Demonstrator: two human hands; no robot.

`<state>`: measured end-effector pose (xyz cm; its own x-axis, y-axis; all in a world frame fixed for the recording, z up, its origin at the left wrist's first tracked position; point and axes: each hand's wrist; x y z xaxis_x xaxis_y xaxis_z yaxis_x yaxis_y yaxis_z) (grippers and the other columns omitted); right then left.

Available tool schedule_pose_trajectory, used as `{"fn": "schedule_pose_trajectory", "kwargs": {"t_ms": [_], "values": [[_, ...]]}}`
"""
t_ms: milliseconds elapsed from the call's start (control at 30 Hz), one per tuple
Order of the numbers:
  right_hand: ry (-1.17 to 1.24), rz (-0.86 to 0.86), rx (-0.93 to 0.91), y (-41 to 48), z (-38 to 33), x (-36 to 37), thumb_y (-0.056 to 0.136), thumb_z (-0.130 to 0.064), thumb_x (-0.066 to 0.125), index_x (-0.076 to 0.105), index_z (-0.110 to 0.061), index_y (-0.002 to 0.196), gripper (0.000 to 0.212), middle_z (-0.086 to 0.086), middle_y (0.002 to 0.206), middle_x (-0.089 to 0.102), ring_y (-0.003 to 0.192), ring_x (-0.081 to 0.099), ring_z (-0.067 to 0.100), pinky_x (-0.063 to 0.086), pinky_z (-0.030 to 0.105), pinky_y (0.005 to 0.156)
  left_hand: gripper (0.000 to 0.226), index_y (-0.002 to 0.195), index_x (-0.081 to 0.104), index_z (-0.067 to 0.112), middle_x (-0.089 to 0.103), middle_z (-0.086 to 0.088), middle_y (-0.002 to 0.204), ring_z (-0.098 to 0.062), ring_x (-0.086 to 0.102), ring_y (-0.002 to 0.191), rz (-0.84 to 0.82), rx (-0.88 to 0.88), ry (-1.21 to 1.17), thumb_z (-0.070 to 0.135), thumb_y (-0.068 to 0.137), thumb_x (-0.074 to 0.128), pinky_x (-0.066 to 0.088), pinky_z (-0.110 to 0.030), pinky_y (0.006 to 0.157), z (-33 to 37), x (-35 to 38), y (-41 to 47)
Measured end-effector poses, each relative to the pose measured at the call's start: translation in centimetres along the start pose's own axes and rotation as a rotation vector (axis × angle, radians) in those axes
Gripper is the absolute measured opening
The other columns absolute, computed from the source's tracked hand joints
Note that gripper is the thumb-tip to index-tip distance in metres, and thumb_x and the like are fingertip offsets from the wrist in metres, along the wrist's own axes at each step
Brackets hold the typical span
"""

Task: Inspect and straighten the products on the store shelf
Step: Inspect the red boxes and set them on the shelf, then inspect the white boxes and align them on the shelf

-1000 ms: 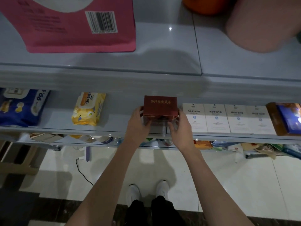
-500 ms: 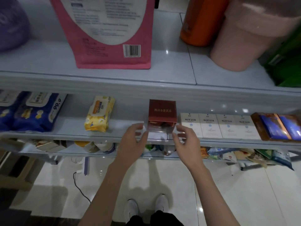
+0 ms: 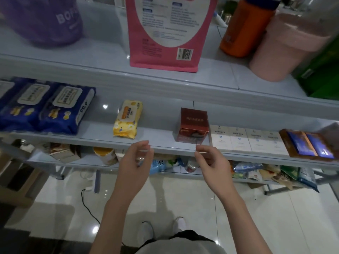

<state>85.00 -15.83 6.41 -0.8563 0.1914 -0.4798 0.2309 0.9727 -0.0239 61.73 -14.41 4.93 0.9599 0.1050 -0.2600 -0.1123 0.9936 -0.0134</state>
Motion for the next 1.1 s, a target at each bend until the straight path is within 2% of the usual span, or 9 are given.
{"fn": "schedule_pose_trajectory", "kwargs": {"t_ms": [233, 367, 467, 533, 633, 733, 867, 1000, 1100], "values": [[-0.011, 0.01, 0.008, -1.1, 1.0, -0.7, 0.1, -0.028, 0.066, 0.069, -0.029, 0.118, 0.019, -0.01, 0.112, 0.071, 0.1, 0.068, 0.004, 0.059, 0.036, 0.09, 0.022, 0.12, 0.062, 0.028, 0.063, 0.021, 0.106, 0.018, 0.059, 0.098, 0.002, -0.033, 0.011, 0.025, 0.098, 0.063, 0.055, -0.026, 0.083, -0.8, 0.6, -0.5], [0.014, 0.031, 0.009, -0.8, 1.6, -2.0, 0.1, -0.024, 0.065, 0.068, -0.028, 0.118, 0.019, -0.004, 0.103, 0.072, 0.085, 0.071, 0.009, 0.061, 0.042, 0.079, 0.022, 0.116, 0.063, 0.029, 0.066, 0.019, 0.104, 0.014, 0.061, 0.096, 0.034, -0.001, 0.016, 0.022, 0.096, 0.066, 0.058, -0.03, 0.083, -0.2, 2.0, -0.4], [0.035, 0.043, -0.005, -0.4, 2.3, -3.7, 0.1, -0.023, 0.066, 0.068, -0.029, 0.118, 0.019, -0.004, 0.103, 0.072, 0.087, 0.071, 0.009, 0.062, 0.039, 0.08, 0.026, 0.118, 0.062, 0.03, 0.067, 0.018, 0.107, 0.01, 0.063, 0.098, 0.016, 0.016, 0.028, 0.036, 0.093, 0.063, 0.059, -0.033, 0.083, 1.0, 3.6, -0.3], [0.048, 0.062, -0.01, 0.1, 3.1, -5.4, 0.099, -0.024, 0.067, 0.069, -0.031, 0.116, 0.019, -0.009, 0.107, 0.072, 0.095, 0.07, 0.006, 0.061, 0.036, 0.085, 0.029, 0.117, 0.061, 0.03, 0.069, 0.013, 0.109, 0.009, 0.065, 0.098, 0.004, 0.038, 0.035, 0.042, 0.09, 0.059, 0.057, -0.022, 0.083, 2.1, 5.3, -0.5], [0.05, 0.088, -0.019, 0.5, 4.7, -8.5, 0.098, -0.022, 0.068, 0.07, -0.032, 0.115, 0.02, -0.014, 0.109, 0.071, 0.1, 0.067, 0.0, 0.058, 0.028, 0.088, 0.019, 0.114, 0.063, 0.026, 0.071, 0.006, 0.104, 0.01, 0.066, 0.087, 0.005, 0.03, 0.031, 0.022, 0.096, 0.065, 0.05, -0.007, 0.071, 3.8, 8.8, -1.1], [0.107, 0.118, -0.009, 0.6, 6.5, -12.2, 0.099, -0.021, 0.068, 0.07, -0.032, 0.114, 0.019, -0.015, 0.11, 0.071, 0.102, 0.066, -0.003, 0.056, 0.022, 0.089, 0.017, 0.11, 0.065, 0.031, 0.074, 0.011, 0.092, 0.003, 0.068, 0.083, -0.03, -0.028, 0.01, 0.02, 0.097, 0.066, 0.048, -0.006, 0.066, 5.4, 13.1, -2.1], [0.154, 0.15, 0.006, 0.8, 9.5, -16.8, 0.099, -0.023, 0.068, 0.071, -0.031, 0.113, 0.017, -0.017, 0.109, 0.071, 0.102, 0.066, -0.003, 0.054, 0.019, 0.087, 0.02, 0.109, 0.067, 0.024, 0.073, 0.01, 0.081, 0.001, 0.068, 0.078, -0.052, 0.02, 0.071, 0.01, 0.094, 0.069, 0.048, -0.007, 0.069, 7.1, 19.1, -3.8], [0.165, 0.165, 0.031, 0.7, 12.3, -20.3, 0.098, -0.025, 0.068, 0.068, -0.035, 0.109, 0.016, -0.017, 0.108, 0.069, 0.099, 0.062, -0.009, 0.051, 0.017, 0.082, 0.021, 0.115, 0.064, 0.021, 0.07, 0.009, 0.099, 0.01, 0.064, 0.088, -0.123, 0.03, 0.115, 0.01, 0.097, 0.065, 0.047, -0.006, 0.071, 8.3, 23.4, -5.6], [0.184, 0.118, 0.07, 0.6, 14.1, -21.7, 0.099, -0.023, 0.067, 0.067, -0.038, 0.109, 0.018, -0.017, 0.109, 0.068, 0.098, 0.063, -0.007, 0.05, 0.016, 0.08, 0.019, 0.115, 0.062, 0.028, 0.068, 0.016, 0.106, 0.012, 0.062, 0.096, -0.143, 0.014, 0.147, 0.019, 0.099, 0.063, 0.049, -0.007, 0.075, 8.1, 24.8, -6.6]]}}
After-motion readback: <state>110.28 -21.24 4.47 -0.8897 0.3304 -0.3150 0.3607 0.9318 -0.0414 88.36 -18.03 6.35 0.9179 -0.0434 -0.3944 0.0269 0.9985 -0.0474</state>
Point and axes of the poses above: each hand's wrist, its own y-axis towards the middle knuckle, its own x-axis out of the palm, z = x × y
